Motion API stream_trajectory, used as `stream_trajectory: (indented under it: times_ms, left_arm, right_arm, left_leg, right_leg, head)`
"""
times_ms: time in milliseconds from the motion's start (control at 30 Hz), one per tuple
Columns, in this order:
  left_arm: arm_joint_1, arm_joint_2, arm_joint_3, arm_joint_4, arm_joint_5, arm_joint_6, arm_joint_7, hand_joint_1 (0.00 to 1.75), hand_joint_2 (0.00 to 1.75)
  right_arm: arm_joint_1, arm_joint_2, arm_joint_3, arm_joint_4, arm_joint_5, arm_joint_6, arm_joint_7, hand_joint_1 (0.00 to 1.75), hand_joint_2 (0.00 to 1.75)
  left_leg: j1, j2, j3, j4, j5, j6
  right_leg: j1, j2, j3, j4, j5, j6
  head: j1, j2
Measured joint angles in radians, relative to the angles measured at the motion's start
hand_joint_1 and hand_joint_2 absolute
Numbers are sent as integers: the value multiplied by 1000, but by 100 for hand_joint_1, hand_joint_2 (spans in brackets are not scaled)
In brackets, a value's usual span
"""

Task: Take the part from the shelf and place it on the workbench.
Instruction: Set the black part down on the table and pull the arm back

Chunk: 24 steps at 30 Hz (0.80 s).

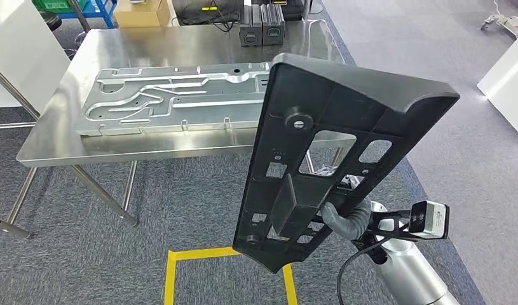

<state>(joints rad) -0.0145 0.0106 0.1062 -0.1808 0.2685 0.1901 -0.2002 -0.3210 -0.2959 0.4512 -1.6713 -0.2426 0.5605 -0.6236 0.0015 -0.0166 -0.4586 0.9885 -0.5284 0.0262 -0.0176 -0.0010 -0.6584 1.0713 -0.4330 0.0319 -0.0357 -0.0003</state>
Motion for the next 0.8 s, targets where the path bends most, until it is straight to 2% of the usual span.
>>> stream_trajectory:
  times_ms: [33, 100, 167, 200, 233, 300, 333, 367, 400, 433, 500, 533, 567, 633, 700, 733, 800]
  left_arm:
    - [-1, 0, 0, 0, -2, -2, -1, 0, 175]
    - [-3, -1, 0, 0, -6, -6, -2, 0, 175]
    - [-6, -1, 0, 0, -15, -13, -2, 0, 175]
    - [-8, -1, 0, 0, -20, -17, -1, 0, 175]
    - [-9, -2, 0, 0, -24, -20, 0, 0, 175]
    - [-13, -2, -1, 0, -29, -21, 1, 0, 175]
    - [-13, -2, -1, 0, -29, -21, 1, 0, 175]
    - [-13, -2, -1, 0, -29, -21, 2, 0, 175]
    - [-11, -2, -1, 0, -29, -21, 2, 0, 175]
    - [-10, -2, -1, 0, -28, -21, 3, 0, 175]
    - [-7, 1, 0, 0, -28, -21, 3, 0, 175]
    - [-8, 2, 0, 0, -28, -21, 4, 0, 175]
    - [-9, 5, 0, 0, -27, -21, 5, 0, 175]
    - [-13, 7, 0, 0, -27, -22, 8, 0, 175]
    - [-15, 10, 0, -1, -27, -25, 10, 0, 175]
    - [-17, 11, 0, -1, -27, -27, 11, 0, 175]
    - [-21, 12, 1, -1, -28, -31, 11, 0, 175]
  right_arm:
    - [15, 3, 0, -9, 24, -3, 0, 175, 175]
    - [40, 15, 1, -27, 67, -12, 0, 175, 175]
    - [46, 33, 4, -40, 88, -37, 0, 175, 175]
    - [43, 42, 7, -45, 91, -53, 0, 175, 175]
    - [40, 48, 11, -48, 92, -67, 0, 175, 175]
    - [37, 57, 21, -54, 96, -85, 0, 175, 175]
    - [38, 62, 26, -58, 99, -90, 0, 175, 175]
    - [39, 66, 32, -61, 105, -95, 0, 175, 175]
    - [40, 70, 38, -64, 110, -99, 0, 175, 175]
    - [40, 74, 43, -68, 115, -102, 0, 175, 175]
    - [38, 81, 52, -72, 120, -104, 0, 175, 175]
    - [34, 84, 56, -72, 120, -104, 0, 175, 175]
    - [29, 87, 60, -73, 119, -103, 0, 175, 175]
    - [13, 91, 66, -74, 112, -102, 1, 175, 175]
    - [-8, 94, 70, -76, 101, -102, 3, 175, 175]
    - [-18, 95, 72, -77, 97, -102, 4, 175, 175]
    - [-31, 95, 75, -79, 94, -105, 7, 175, 175]
  left_leg:
    - [0, -2, 5, -1, -10, -7]
    - [-1, -4, 10, 0, -16, -22]
    - [0, -1, 0, 37, -11, -32]
    - [1, 0, -24, 82, -10, -37]
    - [3, 2, -62, 144, -18, -42]
    - [4, 6, -153, 265, -67, -49]
    - [4, 7, -188, 298, -93, -50]
    - [4, 8, -210, 301, -104, -47]
    - [3, 9, -218, 273, -90, -42]
    - [1, 9, -213, 220, -50, -35]
    - [-6, 10, -197, 99, 66, -15]
    - [-12, 10, -190, 60, 105, -8]
    - [-17, 10, -187, 36, 127, -2]
    - [-21, 9, -168, 17, 126, 5]
    - [-18, 9, -139, 0, 124, 15]
    - [-17, 8, -126, -6, 120, 19]
    - [-16, 6, -109, -8, 106, 23]
  right_leg:
    - [2, 0, 8, -30, 18, -8]
    - [5, 0, 12, -39, 12, -30]
    - [4, 3, 30, -47, 7, -46]
    - [3, 3, 42, -52, 2, -52]
    - [4, 3, 54, -56, -5, -57]
    - [8, 1, 73, -58, -23, -63]
    - [10, 1, 84, -58, -32, -64]
    - [13, 2, 98, -58, -43, -65]
    - [16, 3, 113, -58, -54, -66]
    - [19, 4, 130, -59, -65, -67]
    - [23, 5, 153, -61, -86, -65]
    - [23, 6, 159, -63, -94, -61]
    - [21, 7, 163, -63, -97, -56]
    - [18, 7, 169, -58, -95, -44]
    - [16, 7, 154, -10, -94, -36]
    - [15, 7, 127, 39, -104, -33]
    - [11, 6, 43, 159, -150, -24]
  head:
    - [0, 0]
    - [1, 0]
    - [1, 0]
    - [1, 0]
    - [1, 0]
    - [1, 0]
    - [1, 0]
    - [1, 0]
    - [1, 0]
    - [1, 0]
    - [1, 0]
    - [1, 0]
    - [1, 0]
    - [1, 0]
    - [1, 0]
    - [1, 0]
    - [1, 0]
